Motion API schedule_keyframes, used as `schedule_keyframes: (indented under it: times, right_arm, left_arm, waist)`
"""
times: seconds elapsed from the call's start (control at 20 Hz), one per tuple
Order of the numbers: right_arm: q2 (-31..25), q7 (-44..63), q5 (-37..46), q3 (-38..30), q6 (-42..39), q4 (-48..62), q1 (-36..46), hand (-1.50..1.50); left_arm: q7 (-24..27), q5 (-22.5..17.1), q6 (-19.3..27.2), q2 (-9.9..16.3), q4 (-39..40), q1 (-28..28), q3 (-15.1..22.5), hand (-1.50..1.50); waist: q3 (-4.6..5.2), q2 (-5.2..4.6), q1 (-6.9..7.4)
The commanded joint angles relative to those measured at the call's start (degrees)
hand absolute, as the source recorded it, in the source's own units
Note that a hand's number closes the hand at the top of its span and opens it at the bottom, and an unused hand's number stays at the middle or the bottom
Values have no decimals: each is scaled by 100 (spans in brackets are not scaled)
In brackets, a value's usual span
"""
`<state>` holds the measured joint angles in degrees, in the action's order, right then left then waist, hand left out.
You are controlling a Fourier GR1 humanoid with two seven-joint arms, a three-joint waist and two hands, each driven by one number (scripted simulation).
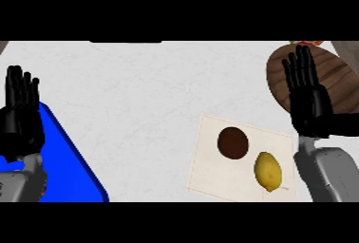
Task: Pick the lemon from the placemat and place it in the bowl
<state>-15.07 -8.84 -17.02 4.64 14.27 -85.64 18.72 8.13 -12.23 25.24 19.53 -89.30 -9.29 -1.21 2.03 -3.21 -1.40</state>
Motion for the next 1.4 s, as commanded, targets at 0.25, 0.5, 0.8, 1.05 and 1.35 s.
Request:
schedule_keyframes:
  times: [0.25, 0.5, 0.8, 1.05, 1.35]
  right_arm:
    - [-903, -412, -1794, -3, -3600, 1, -883, 150]
    - [-1369, -2289, -1329, -1292, -3611, 1619, -1779, -150]
    - [-2512, -3919, 58, -1339, -4618, 1876, -2195, -150]
    - [-3252, -3239, 725, -1046, -4342, 1187, -1961, -150]
    - [-3514, -2299, 1706, -518, -3801, 87, -2113, -150]
  left_arm:
    - [-501, 697, -403, 646, 198, 112, 617, 0]
    - [-1237, 772, -515, 646, -41, -66, 937, 0]
    - [-1464, 759, -641, 538, -54, -224, 1004, 0]
    - [-1853, 934, -564, 498, -106, -496, 1056, 0]
    - [-1554, 900, -707, 496, 53, -344, 890, 0]
  waist:
    - [-271, 292, -102]
    - [-245, 295, 18]
    - [-216, 313, 82]
    - [-204, 325, 98]
    - [-196, 330, 110]
